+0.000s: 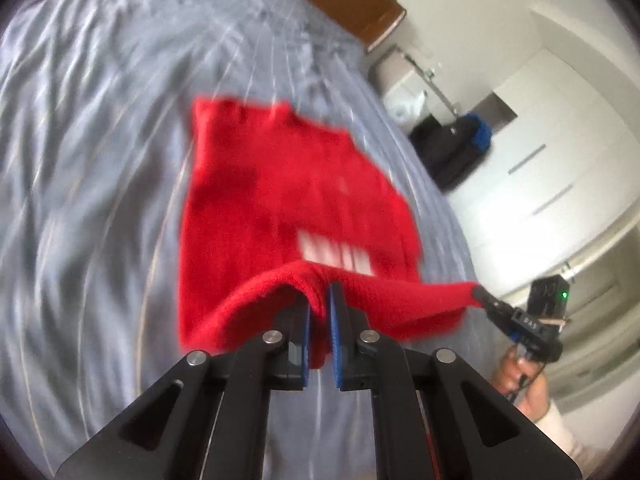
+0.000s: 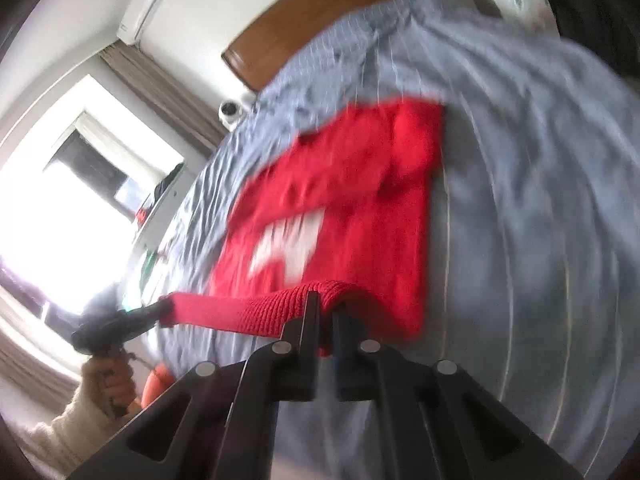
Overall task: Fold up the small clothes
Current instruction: 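Grasp the sweater hem with both the left and right grippers, then fold the hem up over the body toward the collar and release both grippers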
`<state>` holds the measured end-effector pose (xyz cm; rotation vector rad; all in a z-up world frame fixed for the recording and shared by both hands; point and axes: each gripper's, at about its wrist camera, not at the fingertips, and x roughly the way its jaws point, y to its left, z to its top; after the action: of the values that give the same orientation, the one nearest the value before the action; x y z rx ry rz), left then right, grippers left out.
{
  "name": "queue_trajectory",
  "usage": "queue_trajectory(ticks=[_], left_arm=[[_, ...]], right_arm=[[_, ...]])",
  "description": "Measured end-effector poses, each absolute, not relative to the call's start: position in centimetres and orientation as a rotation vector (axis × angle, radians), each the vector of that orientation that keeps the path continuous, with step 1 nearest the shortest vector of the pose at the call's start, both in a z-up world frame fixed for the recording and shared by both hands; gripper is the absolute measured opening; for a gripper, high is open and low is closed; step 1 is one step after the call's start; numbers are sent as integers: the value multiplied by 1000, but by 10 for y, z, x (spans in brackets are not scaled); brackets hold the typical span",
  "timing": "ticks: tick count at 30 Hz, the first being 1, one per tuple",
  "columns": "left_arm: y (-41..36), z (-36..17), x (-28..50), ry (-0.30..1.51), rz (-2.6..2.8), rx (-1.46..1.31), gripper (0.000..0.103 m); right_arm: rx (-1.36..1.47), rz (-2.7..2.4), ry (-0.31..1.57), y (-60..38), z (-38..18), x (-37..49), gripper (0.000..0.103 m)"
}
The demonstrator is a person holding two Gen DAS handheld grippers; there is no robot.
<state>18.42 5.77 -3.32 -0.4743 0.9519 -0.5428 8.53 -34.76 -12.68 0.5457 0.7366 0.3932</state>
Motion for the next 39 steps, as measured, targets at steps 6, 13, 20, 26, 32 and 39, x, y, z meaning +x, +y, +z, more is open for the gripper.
queue_trajectory(ticks=[6,13,20,26,32,39], left_arm=[[46,-52,316,1002,-416,-529,6],[47,-87,389,1023,-280,-504,6],[40,-77,394,1001,-396,-406,62],[0,-75,402,1079,-482,-173,66],[-21,-88,406,1102,-424,-63,4],[4,-81,417,1094,-273,-99,42]], right_arm=[[534,322,691,-361,-115,216,5],[560,236,751,-372,-144,329,5],[648,238,794,-377,-174,357,10],[669,279,777,-385,-161,339,36],[598,283,787,-386,-141,321,36],[457,250,809,-388,-146,277,36]])
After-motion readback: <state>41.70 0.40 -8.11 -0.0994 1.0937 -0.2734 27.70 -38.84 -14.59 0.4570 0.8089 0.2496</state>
